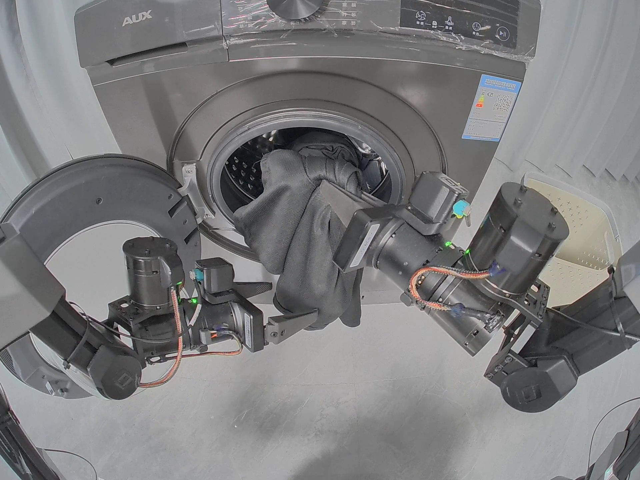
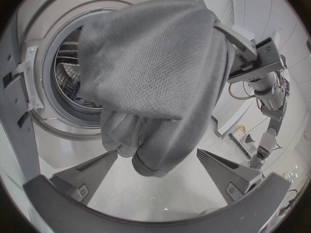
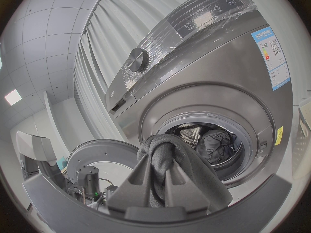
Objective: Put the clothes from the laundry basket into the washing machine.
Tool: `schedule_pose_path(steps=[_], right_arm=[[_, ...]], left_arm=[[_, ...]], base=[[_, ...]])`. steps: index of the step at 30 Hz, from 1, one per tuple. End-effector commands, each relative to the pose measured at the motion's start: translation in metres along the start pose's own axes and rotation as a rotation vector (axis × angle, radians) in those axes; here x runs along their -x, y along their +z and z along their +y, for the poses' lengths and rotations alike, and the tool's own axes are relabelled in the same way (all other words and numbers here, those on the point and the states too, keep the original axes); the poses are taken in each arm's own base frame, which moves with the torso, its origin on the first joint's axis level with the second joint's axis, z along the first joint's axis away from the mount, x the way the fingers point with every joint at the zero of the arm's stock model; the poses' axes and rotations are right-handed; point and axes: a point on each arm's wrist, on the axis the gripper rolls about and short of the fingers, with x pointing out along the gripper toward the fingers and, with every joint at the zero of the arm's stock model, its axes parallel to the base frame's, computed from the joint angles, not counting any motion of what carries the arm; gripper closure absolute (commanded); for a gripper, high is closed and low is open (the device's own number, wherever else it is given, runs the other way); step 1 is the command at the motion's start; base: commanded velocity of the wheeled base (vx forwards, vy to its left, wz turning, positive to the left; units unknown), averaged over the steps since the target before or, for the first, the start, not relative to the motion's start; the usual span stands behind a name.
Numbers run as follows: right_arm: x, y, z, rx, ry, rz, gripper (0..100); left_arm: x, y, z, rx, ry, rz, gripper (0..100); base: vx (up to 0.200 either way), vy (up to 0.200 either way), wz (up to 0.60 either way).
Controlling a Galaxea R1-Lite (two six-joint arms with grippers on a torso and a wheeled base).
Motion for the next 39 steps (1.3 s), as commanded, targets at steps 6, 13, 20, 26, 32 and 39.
schedule_pose_path(steps=[6, 13, 20, 26, 32, 39], right_arm=[[0.0, -0.003, 0.0, 0.0, 0.004, 0.007, 100], [-0.004, -0.006, -0.006, 0.006, -0.009, 0.011, 100], [-0.006, -0.006, -0.01, 0.013, -0.021, 0.009, 100], [-0.006, -0.007, -0.01, 0.013, -0.021, 0.012, 100], [-0.005, -0.007, -0.009, 0.012, -0.02, 0.011, 100], [-0.004, -0.008, -0.006, 0.01, -0.012, 0.015, 100]], left_arm=[[-0.016, -0.009, 0.003, 0.003, -0.018, 0.014, 0], [-0.006, -0.008, -0.019, -0.011, -0.072, -0.011, 0], [0.004, -0.011, -0.035, -0.031, -0.114, -0.031, 0], [0.0, -0.014, -0.037, -0.034, -0.125, -0.029, 0], [-0.01, -0.021, -0.033, -0.028, -0.122, -0.016, 0], [-0.03, -0.027, -0.021, -0.024, -0.102, -0.064, 0]], base=[[0.0, 0.0, 0.0], [0.0, 0.0, 0.0], [0.0, 0.0, 0.0], [0.0, 0.0, 0.0], [0.0, 0.0, 0.0], [0.0, 0.0, 0.0]])
